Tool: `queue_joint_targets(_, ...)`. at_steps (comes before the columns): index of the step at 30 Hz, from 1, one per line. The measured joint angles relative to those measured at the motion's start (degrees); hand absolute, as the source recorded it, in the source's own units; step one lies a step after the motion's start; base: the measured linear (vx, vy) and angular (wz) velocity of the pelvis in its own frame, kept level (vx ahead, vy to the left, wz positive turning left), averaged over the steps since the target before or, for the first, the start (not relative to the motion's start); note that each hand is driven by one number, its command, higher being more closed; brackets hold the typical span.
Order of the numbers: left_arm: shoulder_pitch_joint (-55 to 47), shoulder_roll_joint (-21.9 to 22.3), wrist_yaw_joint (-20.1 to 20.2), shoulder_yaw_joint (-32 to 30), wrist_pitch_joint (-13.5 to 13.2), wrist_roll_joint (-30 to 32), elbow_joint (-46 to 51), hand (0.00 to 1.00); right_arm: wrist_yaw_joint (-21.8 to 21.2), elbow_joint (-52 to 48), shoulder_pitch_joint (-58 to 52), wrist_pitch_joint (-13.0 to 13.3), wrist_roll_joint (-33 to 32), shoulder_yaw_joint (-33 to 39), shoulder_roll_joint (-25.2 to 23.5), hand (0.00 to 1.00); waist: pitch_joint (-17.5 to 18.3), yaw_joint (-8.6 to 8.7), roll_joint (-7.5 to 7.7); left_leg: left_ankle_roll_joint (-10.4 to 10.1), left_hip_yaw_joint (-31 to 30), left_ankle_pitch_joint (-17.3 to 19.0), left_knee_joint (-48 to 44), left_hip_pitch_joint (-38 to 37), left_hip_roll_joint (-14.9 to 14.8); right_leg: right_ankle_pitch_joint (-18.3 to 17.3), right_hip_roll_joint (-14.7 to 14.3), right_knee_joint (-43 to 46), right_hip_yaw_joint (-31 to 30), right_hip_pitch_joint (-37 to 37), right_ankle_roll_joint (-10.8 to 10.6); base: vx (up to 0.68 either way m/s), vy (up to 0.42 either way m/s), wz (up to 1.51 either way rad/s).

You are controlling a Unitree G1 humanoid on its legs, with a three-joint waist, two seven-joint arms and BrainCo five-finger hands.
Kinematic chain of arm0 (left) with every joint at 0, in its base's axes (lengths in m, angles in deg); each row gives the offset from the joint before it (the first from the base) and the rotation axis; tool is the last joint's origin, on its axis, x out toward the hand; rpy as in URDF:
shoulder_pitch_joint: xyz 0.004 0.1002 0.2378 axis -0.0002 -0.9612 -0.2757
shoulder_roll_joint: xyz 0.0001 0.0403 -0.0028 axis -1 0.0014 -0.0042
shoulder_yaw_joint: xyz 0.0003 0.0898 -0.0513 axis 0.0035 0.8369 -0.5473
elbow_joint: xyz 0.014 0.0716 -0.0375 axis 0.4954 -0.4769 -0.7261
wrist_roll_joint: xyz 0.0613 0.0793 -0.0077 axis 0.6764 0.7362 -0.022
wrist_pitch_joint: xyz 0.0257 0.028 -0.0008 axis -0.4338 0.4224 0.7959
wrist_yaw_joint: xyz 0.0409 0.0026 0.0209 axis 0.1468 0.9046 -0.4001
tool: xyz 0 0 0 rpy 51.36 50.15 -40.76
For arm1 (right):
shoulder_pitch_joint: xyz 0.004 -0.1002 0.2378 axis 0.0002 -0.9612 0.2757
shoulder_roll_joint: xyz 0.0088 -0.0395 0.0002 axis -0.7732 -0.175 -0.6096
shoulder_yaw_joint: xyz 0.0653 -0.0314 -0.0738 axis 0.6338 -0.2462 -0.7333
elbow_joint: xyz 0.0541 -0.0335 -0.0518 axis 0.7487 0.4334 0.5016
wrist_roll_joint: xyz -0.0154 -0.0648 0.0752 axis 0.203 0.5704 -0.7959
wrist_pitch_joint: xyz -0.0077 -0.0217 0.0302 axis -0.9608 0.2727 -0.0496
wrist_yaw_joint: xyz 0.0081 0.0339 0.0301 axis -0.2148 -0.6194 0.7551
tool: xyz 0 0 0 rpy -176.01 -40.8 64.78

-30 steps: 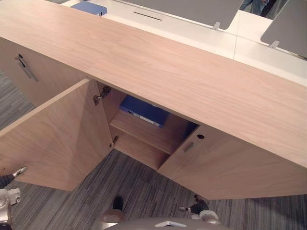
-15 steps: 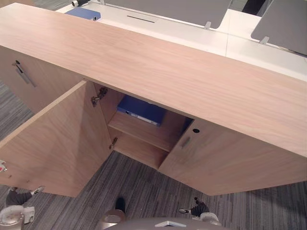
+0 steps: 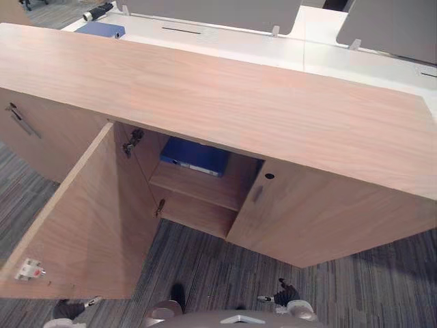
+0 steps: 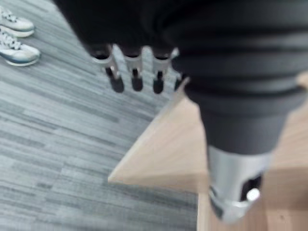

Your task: Walk over to the cabinet, pick up the folder, carry it to the office cabinet, place the folder inside the office cabinet, then close the office cabinet door

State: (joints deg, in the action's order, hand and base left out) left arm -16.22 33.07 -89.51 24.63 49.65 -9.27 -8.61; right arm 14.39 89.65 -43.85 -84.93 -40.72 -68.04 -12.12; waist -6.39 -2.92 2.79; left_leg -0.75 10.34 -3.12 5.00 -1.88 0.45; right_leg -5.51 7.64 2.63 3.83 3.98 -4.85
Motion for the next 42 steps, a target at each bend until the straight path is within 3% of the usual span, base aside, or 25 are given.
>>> queue_joint_targets(5, -0.25, 3.65, 4.85, 9.81, -0.66, 2.36, 2.25, 0.00, -0.30, -0.23, 0.73, -0.35, 1.13, -0.11, -0.04, 0.00, 0.59, 0.85, -1.03, 0.18, 1.22, -0.04, 0.01, -0.02, 0.39, 0.52, 0.29, -0.04, -1.62, -0.67, 0.20, -0.04, 0.048, -0.15)
queue_joint_targets(7, -0.09, 6.74, 4.82, 12.29, -1.33, 3.46, 2.29, 0.00, -0.33, -0.25, 1.29, -0.36, 1.19, -0.14, -0.06, 0.00, 1.09, 1.78, -1.67, 0.27, 2.25, -0.12, 0.01, -0.04, 0.22, 0.82, 0.17, -0.02, -2.86, -1.32, 0.28, -0.06, 0.027, -0.21)
queue_joint_targets(12, 3.13, 6.20, 5.03, 16.23, -1.70, 6.12, 2.24, 0.00, -0.30, -0.26, 1.60, -0.39, 1.19, -0.18, -0.11, 0.00, 2.10, 4.16, -1.87, 0.27, 4.04, -0.14, 0.03, -0.14, -0.28, 1.16, -0.37, -0.04, -4.88, -2.25, 0.79, -0.03, -0.002, -0.23)
queue_joint_targets(19, 12.52, 9.71, 6.34, 21.15, -3.52, 6.09, 2.17, 0.00, -0.22, 0.06, 2.06, -0.58, 1.23, -0.67, 0.16, 0.00, 2.42, 6.51, -1.55, 0.94, 6.70, 0.76, 0.03, -0.33, 0.15, 1.66, -0.05, -0.49, -7.18, -3.22, 1.45, 0.01, 0.016, -0.20)
queue_joint_targets(27, 18.06, 11.69, 6.87, 27.57, -4.07, 6.09, 2.15, 0.00, 0.03, 0.44, 2.07, -0.69, 2.32, -1.14, -0.02, 0.00, 3.65, 8.86, -1.39, 1.35, 9.15, 1.90, 0.03, -1.57, 0.25, 3.25, -0.08, -2.45, -9.30, -2.31, 0.15, 0.07, -0.004, -0.19)
queue_joint_targets(35, 19.77, 13.36, 6.17, 27.75, -4.16, 5.46, 2.32, 0.00, 0.59, 2.40, 2.53, -1.28, 2.21, -1.16, -0.02, 0.00, 3.66, 9.47, -1.33, 1.16, 9.49, 2.36, 0.08, -2.49, 0.14, 3.25, -0.16, -3.10, -9.10, -1.32, 0.17, 0.00, -0.040, -0.03)
queue_joint_targets(42, 16.52, 13.58, 3.89, 19.33, -4.65, 3.15, 4.35, 0.00, 1.12, 2.53, 1.47, -1.25, 0.12, -1.01, -0.70, 0.00, 4.10, 9.17, -0.05, 1.14, 7.90, 2.36, 0.09, -2.98, 0.14, 2.81, 0.03, -3.39, -7.09, 0.16, 0.09, -0.03, -0.046, 0.12)
